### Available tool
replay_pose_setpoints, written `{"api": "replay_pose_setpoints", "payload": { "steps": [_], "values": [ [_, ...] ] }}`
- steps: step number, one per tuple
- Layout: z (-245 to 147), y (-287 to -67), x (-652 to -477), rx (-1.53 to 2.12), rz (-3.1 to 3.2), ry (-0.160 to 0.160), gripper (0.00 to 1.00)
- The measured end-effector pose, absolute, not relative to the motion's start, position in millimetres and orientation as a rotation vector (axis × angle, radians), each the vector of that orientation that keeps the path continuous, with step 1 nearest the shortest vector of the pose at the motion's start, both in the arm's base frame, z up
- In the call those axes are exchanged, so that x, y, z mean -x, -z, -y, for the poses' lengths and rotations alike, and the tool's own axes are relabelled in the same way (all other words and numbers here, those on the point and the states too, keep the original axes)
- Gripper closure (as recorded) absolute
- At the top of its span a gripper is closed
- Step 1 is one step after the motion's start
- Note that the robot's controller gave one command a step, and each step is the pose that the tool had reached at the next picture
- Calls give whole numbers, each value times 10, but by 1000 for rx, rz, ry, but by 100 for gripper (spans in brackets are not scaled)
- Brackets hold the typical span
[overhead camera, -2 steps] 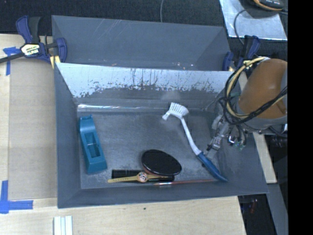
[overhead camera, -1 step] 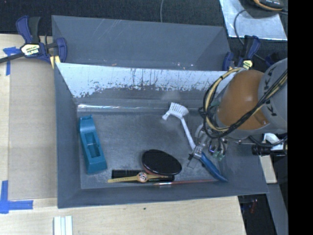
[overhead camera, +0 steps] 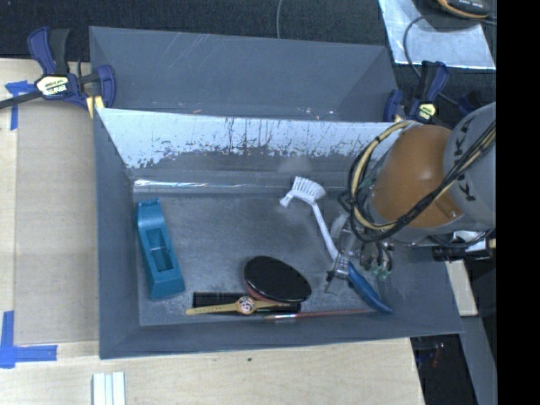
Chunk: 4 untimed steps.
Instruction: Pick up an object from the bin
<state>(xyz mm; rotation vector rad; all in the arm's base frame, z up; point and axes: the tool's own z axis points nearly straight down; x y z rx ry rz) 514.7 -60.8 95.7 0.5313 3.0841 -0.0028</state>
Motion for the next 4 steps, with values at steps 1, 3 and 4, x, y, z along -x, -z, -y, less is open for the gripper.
{"api": "replay_pose_setpoints", "payload": {
  "steps": [1, 3, 4],
  "values": [
    [353, -850, -5141, -478, -3093, 13, 0],
    [-264, -821, -4877, -713, -3048, 9, 0],
    [-392, -1000, -5022, -555, -3073, 12, 0]
  ]
}}
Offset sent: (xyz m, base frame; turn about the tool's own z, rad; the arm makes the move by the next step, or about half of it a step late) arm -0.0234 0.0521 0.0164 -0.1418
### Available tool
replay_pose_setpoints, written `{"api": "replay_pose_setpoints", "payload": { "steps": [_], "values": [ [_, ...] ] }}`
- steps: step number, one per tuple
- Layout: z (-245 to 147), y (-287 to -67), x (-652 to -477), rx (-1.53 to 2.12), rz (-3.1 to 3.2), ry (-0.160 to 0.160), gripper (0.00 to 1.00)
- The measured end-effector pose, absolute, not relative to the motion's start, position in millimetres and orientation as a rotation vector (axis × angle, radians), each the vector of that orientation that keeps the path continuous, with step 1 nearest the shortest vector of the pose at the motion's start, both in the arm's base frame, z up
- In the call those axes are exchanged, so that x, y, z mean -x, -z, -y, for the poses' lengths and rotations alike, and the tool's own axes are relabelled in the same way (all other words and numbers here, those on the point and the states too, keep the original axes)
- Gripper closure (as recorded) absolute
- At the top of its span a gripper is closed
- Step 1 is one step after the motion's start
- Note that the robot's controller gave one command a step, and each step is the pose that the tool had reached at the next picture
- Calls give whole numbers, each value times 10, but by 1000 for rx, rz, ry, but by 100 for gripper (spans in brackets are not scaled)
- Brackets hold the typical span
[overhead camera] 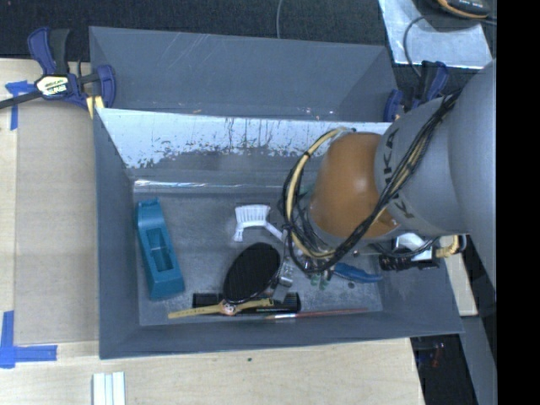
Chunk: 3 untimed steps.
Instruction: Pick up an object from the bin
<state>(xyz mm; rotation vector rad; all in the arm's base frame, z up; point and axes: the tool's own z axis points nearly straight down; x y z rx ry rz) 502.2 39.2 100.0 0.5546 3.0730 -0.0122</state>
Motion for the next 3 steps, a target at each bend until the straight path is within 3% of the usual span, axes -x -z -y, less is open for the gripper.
{"api": "replay_pose_setpoints", "payload": {
  "steps": [1, 2, 3],
  "values": [
    [-658, -835, -5054, -762, -3033, 10, 0],
    [-796, -786, -4979, -558, -3076, 13, 0],
    [-1112, -711, -4909, -1105, -2925, 6, 100]
  ]
}}
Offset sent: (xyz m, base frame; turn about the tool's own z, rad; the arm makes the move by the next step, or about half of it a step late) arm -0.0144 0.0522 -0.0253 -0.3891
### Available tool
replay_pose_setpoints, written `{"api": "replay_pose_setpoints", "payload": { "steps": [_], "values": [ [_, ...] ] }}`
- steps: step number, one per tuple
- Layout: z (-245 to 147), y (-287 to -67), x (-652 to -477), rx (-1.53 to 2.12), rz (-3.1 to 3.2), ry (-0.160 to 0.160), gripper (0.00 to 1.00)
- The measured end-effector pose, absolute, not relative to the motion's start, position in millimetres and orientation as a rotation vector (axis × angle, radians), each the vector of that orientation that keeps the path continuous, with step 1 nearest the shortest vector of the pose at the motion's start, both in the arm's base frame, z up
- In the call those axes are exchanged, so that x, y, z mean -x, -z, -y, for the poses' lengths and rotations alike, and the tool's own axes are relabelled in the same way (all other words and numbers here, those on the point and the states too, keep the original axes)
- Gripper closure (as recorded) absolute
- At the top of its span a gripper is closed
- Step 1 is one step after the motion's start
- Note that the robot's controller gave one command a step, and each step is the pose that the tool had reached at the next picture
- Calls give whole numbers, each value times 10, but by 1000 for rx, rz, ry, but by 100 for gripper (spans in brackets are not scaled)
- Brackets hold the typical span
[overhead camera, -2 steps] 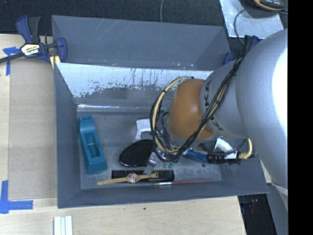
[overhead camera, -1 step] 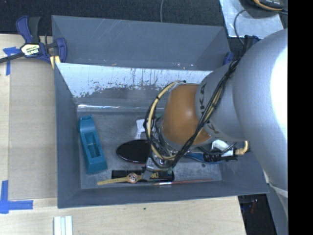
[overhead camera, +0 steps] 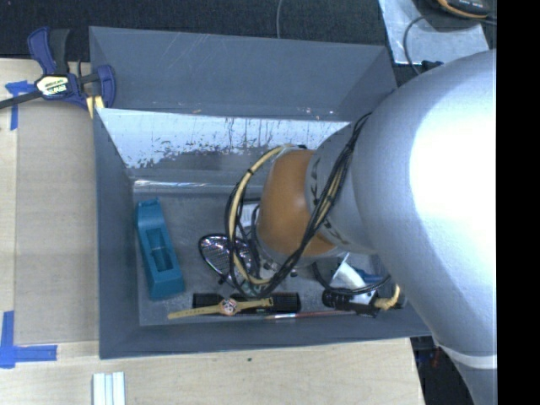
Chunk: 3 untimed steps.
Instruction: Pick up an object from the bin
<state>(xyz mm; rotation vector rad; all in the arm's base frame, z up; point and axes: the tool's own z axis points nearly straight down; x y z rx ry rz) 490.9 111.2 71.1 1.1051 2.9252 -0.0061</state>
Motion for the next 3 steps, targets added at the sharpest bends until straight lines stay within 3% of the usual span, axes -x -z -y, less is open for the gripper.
{"api": "replay_pose_setpoints", "payload": {
  "steps": [2, 3],
  "values": [
    [-1111, -712, -4910, -1102, -2927, 7, 100],
    [-1188, -2244, -4878, -1070, -2938, 9, 100]
  ]
}}
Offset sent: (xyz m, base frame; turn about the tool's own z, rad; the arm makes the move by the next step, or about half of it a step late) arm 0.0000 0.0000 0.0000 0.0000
